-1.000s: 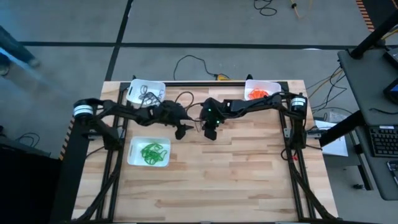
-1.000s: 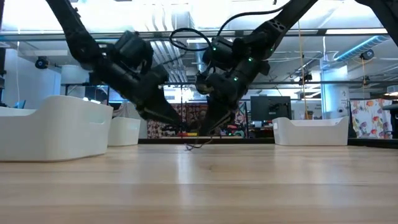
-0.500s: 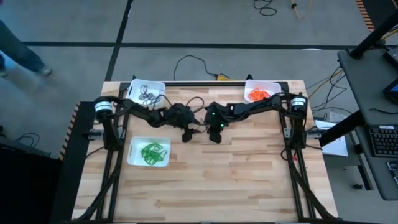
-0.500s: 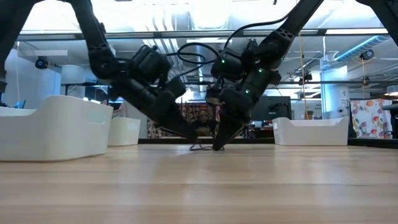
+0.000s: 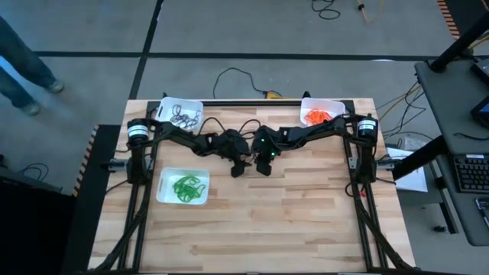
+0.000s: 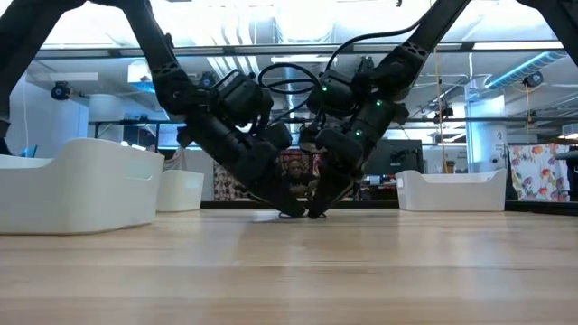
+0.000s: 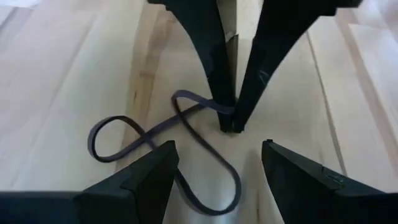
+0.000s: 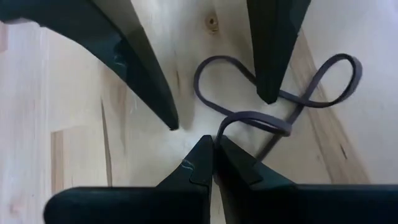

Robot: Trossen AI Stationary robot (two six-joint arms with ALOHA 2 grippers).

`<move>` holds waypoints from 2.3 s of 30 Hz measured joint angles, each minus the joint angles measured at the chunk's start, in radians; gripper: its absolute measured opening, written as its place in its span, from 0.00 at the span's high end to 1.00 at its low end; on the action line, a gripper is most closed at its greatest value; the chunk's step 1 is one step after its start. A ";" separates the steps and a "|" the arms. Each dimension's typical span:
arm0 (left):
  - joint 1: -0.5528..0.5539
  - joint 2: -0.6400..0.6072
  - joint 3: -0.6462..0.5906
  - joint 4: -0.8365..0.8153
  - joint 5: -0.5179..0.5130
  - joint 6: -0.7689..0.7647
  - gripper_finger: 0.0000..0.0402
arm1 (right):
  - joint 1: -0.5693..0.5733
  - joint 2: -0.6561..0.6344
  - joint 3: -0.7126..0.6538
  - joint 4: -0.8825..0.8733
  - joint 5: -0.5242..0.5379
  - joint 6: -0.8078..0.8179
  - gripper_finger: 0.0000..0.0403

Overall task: Sort rubber bands into baskets
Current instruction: Put the purple rubber band into the top left white bin

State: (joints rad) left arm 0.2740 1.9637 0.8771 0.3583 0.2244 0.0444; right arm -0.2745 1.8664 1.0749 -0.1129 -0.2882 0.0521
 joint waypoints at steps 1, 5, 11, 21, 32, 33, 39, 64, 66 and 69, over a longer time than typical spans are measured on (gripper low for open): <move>-0.001 0.000 0.002 -0.006 -0.010 0.000 0.44 | 0.000 0.000 0.000 0.002 0.000 -0.001 0.98; -0.001 -0.001 0.001 -0.027 -0.080 0.002 0.55 | 0.000 0.000 -0.001 0.027 0.003 -0.002 0.98; 0.000 -0.002 0.001 -0.089 -0.143 -0.006 0.83 | 0.000 0.000 -0.001 0.049 0.007 -0.008 0.98; 0.003 -0.005 0.001 -0.121 -0.162 -0.072 0.99 | 0.000 -0.018 -0.001 0.040 0.003 0.000 0.87; 0.022 -0.081 -0.008 -0.199 -0.160 -0.063 1.00 | 0.000 -0.124 -0.001 -0.035 0.002 0.000 0.64; 0.025 -0.093 -0.008 -0.216 -0.162 -0.062 1.00 | 0.000 -0.134 -0.001 -0.035 0.002 -0.003 0.63; 0.066 -0.165 -0.011 -0.302 -0.176 -0.049 1.00 | -0.001 -0.176 0.001 -0.030 0.044 -0.027 0.58; 0.264 -0.729 -0.006 -0.824 -0.475 -0.040 1.00 | -0.001 -0.178 0.001 0.000 0.109 -0.012 0.57; 0.272 -0.776 -0.005 -0.876 -0.532 -0.054 1.00 | -0.001 -0.178 0.001 0.000 0.108 -0.006 0.57; 0.288 -0.839 0.008 -0.943 -0.614 -0.064 1.00 | -0.001 -0.178 0.001 -0.001 0.107 0.015 0.58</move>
State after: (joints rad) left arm 0.5621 1.1243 0.8854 -0.5849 -0.3900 -0.0201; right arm -0.2752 1.6886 1.0760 -0.1135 -0.1811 0.0666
